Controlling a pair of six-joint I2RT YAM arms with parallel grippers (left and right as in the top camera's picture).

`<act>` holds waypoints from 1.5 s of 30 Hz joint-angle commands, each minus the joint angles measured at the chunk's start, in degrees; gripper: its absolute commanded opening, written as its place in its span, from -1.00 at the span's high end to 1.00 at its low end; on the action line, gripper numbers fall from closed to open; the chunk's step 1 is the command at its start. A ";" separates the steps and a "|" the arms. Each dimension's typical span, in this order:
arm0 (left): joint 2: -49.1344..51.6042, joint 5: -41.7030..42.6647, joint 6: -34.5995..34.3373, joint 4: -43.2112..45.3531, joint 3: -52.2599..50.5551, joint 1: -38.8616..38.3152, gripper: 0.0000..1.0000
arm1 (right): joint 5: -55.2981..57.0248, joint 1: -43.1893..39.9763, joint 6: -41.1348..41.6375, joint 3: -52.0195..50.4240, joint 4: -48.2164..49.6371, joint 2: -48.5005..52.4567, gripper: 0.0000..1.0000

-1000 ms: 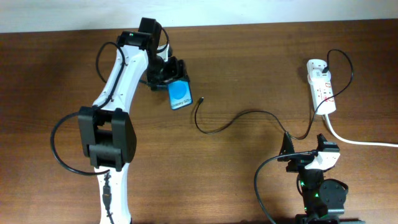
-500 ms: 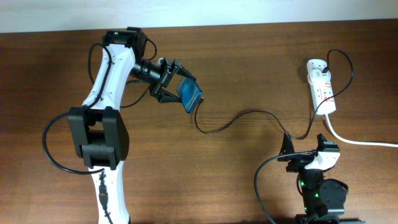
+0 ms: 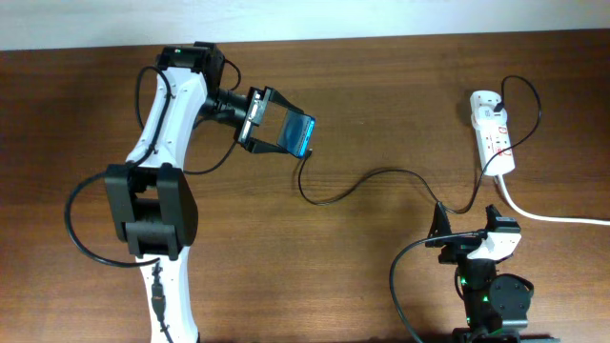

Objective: Plug charger to phone and switch on socket

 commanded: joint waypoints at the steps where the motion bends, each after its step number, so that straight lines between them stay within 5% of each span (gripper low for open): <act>1: -0.44 2.89 -0.74 -0.28 1.44 0.13 1.00 | 0.28 0.46 0.26 -0.31 -0.39 -0.39 -0.97; 7: -0.44 -8.57 -4.44 0.66 1.44 0.13 1.00 | 0.31 0.46 0.24 -0.31 -0.39 -0.39 -0.97; 12: -0.44 -31.63 -13.62 1.90 1.44 0.13 1.00 | 0.28 0.46 0.24 -0.31 -0.39 -0.39 -0.97; 26: -0.44 -55.08 -13.55 -3.26 1.42 0.02 1.00 | 0.28 0.46 0.26 -0.31 -0.26 -0.39 -0.97; 34: -0.44 -49.86 -7.06 -9.09 1.36 -0.26 1.00 | -9.01 0.46 0.28 -0.31 0.59 0.28 -0.97; 37: -0.44 -48.57 -7.06 -6.75 1.36 -0.42 1.00 | -21.40 0.46 1.75 0.31 3.19 2.80 -0.97; 45: -0.44 -43.89 -7.08 5.11 1.36 -4.02 1.00 | -37.68 0.46 9.57 31.91 5.53 42.91 -0.97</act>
